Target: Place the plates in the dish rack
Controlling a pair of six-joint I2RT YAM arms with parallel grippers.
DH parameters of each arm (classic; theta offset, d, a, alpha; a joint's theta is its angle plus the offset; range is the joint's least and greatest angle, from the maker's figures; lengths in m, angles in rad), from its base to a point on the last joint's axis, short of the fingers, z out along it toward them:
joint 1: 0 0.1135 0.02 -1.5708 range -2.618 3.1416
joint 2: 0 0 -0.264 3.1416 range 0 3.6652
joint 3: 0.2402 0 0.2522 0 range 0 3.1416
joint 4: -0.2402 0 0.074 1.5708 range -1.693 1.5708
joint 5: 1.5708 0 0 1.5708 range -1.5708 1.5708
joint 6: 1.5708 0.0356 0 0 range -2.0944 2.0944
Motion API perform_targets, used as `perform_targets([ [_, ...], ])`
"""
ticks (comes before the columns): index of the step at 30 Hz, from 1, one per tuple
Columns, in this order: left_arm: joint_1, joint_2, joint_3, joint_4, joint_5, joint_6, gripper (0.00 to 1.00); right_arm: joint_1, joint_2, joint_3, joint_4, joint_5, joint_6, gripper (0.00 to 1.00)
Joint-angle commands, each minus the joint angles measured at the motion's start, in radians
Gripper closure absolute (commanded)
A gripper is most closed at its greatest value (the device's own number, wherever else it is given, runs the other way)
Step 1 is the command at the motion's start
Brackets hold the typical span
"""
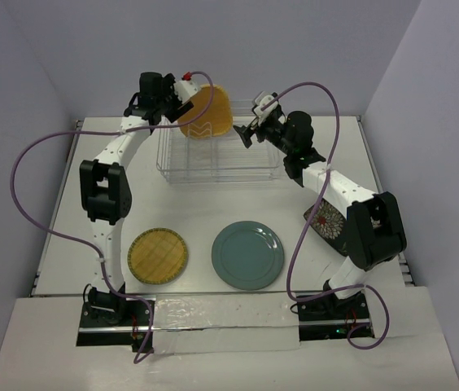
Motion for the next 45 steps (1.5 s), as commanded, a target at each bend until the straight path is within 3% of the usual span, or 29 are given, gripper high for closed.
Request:
perform_targets([
  [1, 0.007, -0.01, 0.073, 0.104, -0.019, -0.034, 0.25, 0.005, -0.004, 0.039, 0.027, -0.003, 0.0, 0.0],
  [7, 0.007, -0.007, 0.07, 0.103, -0.011, -0.032, 0.31, 0.005, -0.006, 0.031, 0.033, 0.002, -0.003, 0.0],
  [11, 0.016, 0.011, 0.063, 0.141, -0.058, -0.07, 0.27, 0.005, -0.001, 0.035, 0.033, 0.009, -0.002, 0.0],
  [14, 0.061, 0.029, 0.103, 0.13, -0.008, -0.25, 0.27, 0.004, 0.016, 0.055, 0.065, 0.02, 0.05, 0.0],
  [18, 0.161, 0.004, 0.103, 0.147, 0.22, -0.499, 0.28, 0.005, 0.134, 0.222, 0.055, 0.001, 0.213, 0.0],
  [22, 0.183, -0.046, -0.005, 0.208, 0.354, -0.564, 0.3, 0.009, 0.281, 0.39, -0.027, 0.067, 0.339, 0.14],
  [24, 0.186, -0.077, -0.058, 0.259, 0.346, -0.592, 0.31, 0.009, 0.355, 0.48, -0.037, 0.232, 0.423, 0.35],
  [27, 0.193, -0.067, -0.062, 0.283, 0.303, -0.657, 0.34, 0.019, 0.462, 0.644, -0.154, 0.429, 0.417, 0.59],
  [28, 0.194, -0.06, -0.059, 0.299, 0.255, -0.694, 0.36, 0.026, 0.51, 0.709, -0.202, 0.486, 0.399, 0.63],
  [31, 0.193, -0.042, -0.052, 0.332, 0.126, -0.788, 0.34, 0.048, 0.64, 0.873, -0.297, 0.577, 0.33, 0.67],
  [37, 0.193, -0.02, -0.042, 0.319, 0.052, -0.888, 0.15, 0.075, 0.797, 1.014, -0.33, 0.676, 0.259, 0.69],
  [45, 0.186, -0.03, -0.099, 0.34, 0.009, -0.875, 0.06, 0.087, 0.791, 0.93, -0.339, 0.604, 0.25, 0.69],
])
